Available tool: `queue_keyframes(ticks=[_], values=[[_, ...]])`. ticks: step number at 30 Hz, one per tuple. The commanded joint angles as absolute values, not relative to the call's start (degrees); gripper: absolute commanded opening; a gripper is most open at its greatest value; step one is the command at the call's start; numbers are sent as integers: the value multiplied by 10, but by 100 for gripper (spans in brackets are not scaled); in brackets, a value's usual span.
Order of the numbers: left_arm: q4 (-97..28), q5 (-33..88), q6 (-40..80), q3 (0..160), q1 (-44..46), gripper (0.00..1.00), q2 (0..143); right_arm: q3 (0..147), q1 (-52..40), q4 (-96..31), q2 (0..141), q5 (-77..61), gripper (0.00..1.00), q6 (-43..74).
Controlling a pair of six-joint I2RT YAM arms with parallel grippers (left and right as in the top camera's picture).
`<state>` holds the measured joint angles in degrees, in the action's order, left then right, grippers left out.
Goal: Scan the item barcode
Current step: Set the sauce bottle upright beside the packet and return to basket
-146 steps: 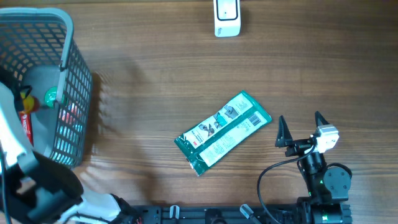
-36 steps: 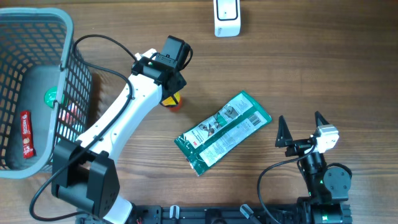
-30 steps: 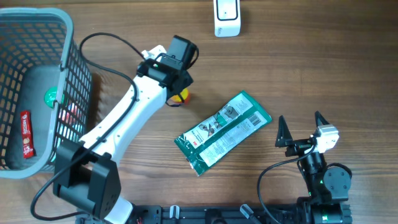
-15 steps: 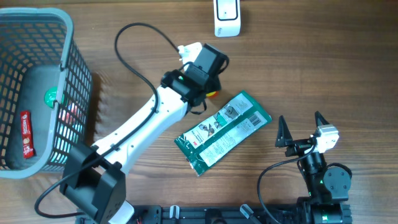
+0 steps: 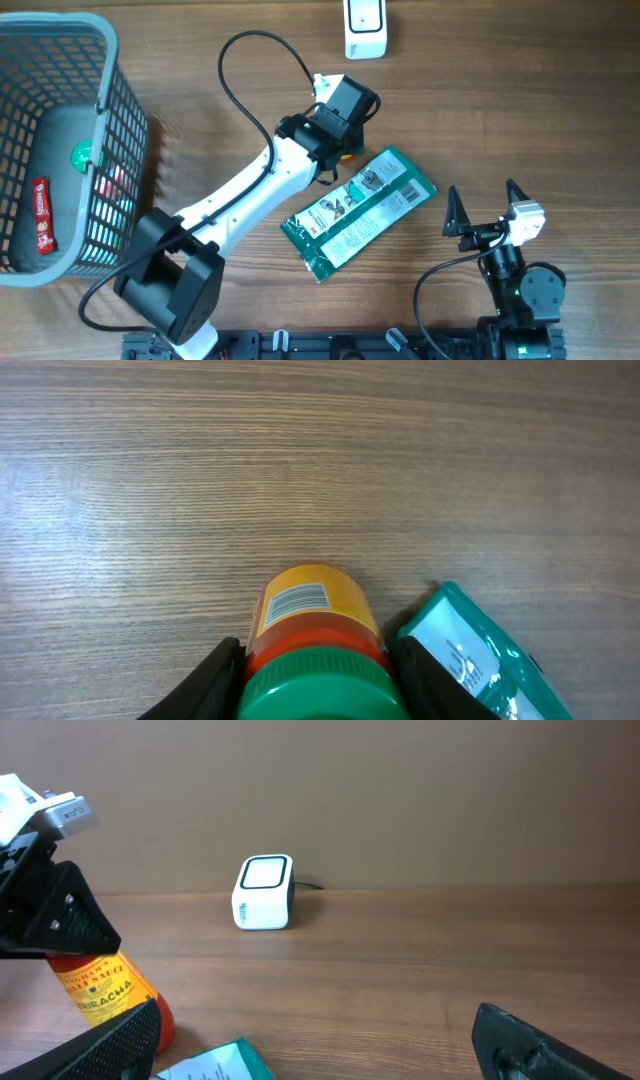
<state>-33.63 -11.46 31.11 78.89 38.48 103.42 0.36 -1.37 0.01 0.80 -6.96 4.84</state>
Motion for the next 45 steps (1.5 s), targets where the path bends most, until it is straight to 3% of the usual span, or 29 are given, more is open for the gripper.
queue_keyframes(ticks=[1, 6, 7, 11, 13, 25, 35, 45], values=[[-339, -53, 284, 788, 384, 38, 1035, 3, -16, 3, 6, -59, 100, 45], [-348, -30, 267, 794, 384, 38, 1035, 3, -16, 3, 6, -59, 100, 45], [-354, -30, 260, 799, 384, 42, 1035, 3, -16, 3, 6, -59, 99, 45], [-358, -39, 249, 814, 383, 74, 1034, 3, -16, 3, 6, -59, 100, 45], [-358, -39, 244, 823, 383, 100, 1034, 3, -16, 3, 6, -59, 100, 45], [-455, -92, 242, 952, 383, 100, 1015, 3, -16, 3, 6, -59, 100, 45], [-509, -281, 242, 983, 379, 100, 921, 3, -16, 3, 6, -59, 100, 45], [-508, -348, 262, 983, 251, 100, 844, 3, -16, 3, 6, -59, 100, 45]])
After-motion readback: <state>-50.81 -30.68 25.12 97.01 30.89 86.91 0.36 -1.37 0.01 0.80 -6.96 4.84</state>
